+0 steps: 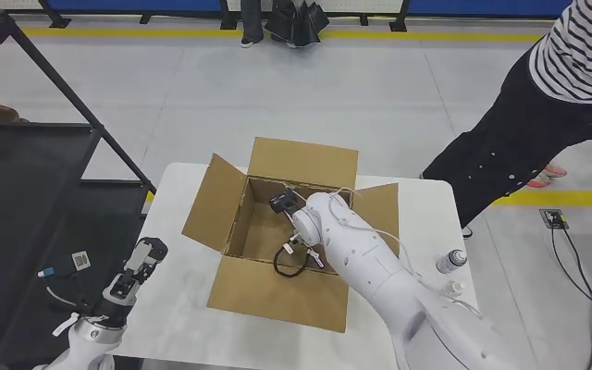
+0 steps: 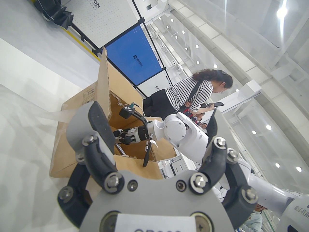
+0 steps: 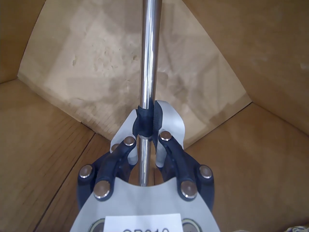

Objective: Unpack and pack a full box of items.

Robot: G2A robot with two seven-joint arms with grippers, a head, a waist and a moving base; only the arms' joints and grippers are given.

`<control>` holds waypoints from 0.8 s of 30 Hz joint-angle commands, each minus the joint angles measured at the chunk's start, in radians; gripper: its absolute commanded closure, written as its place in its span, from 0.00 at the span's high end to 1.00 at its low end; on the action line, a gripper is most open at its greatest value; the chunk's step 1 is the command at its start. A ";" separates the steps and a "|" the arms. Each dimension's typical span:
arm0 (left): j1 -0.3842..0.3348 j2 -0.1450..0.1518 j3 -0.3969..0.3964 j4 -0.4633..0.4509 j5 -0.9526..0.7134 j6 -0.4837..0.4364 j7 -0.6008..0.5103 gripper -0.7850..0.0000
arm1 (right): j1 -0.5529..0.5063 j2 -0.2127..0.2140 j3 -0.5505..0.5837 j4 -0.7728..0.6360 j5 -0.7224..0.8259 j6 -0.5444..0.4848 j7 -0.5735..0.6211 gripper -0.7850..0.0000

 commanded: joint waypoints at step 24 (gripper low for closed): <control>0.000 0.000 0.000 0.000 0.000 0.000 0.000 1.00 | 0.008 -0.060 0.018 0.144 -0.005 -0.084 -0.077 0.66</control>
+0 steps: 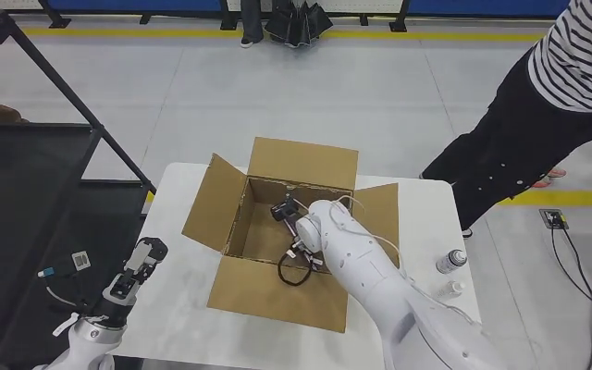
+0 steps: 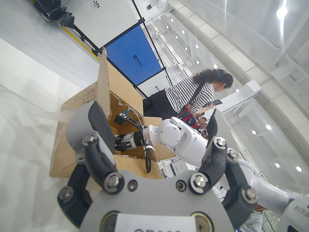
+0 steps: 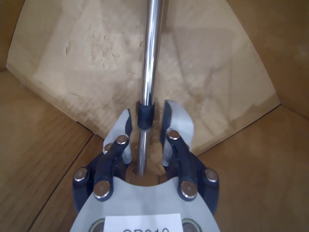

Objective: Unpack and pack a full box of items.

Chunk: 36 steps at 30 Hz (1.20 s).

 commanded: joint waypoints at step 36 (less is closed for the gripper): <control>0.000 0.000 0.000 0.000 0.000 0.000 0.000 1.00 | 0.024 0.055 0.071 -0.291 -0.049 -0.035 -0.023 1.00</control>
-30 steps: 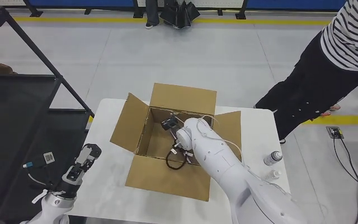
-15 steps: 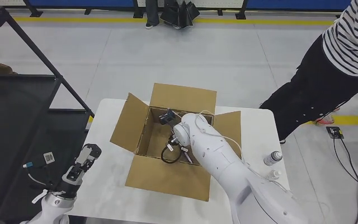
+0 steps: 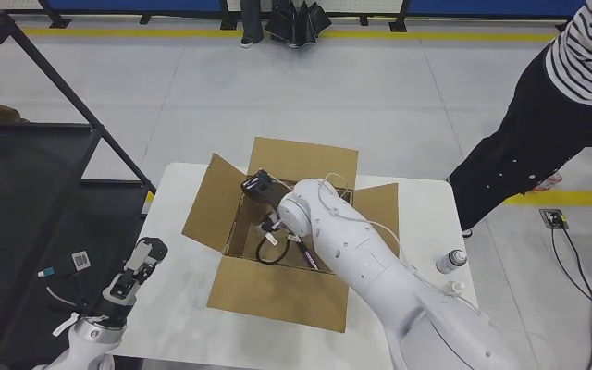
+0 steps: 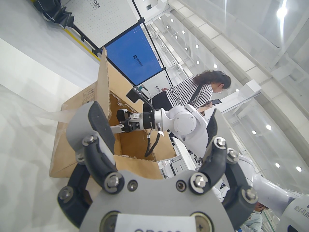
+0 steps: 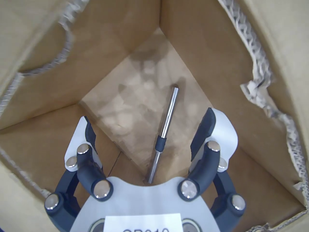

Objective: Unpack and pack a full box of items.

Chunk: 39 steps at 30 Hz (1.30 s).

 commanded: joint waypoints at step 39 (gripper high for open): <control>0.000 0.000 0.000 0.000 0.000 0.000 0.000 1.00 | -1.281 0.391 1.229 -1.598 -0.557 0.152 0.366 1.00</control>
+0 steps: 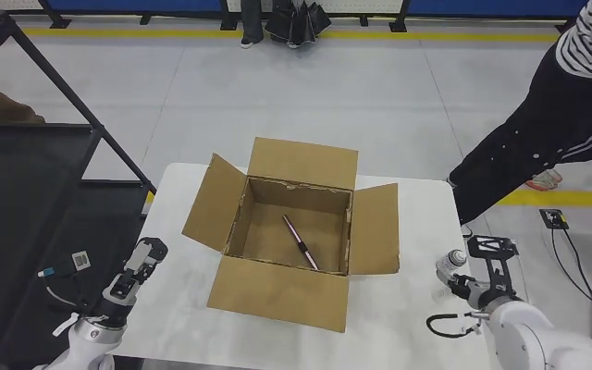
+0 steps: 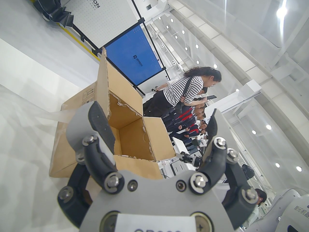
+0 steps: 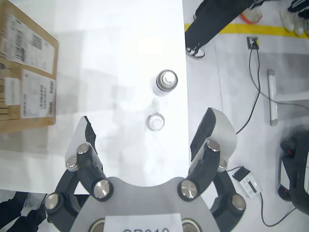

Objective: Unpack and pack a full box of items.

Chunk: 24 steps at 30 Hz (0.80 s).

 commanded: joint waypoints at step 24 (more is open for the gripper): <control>0.000 0.000 0.000 0.000 0.000 0.000 0.000 1.00 | 0.088 0.040 0.036 0.332 0.168 -0.110 -0.053 0.31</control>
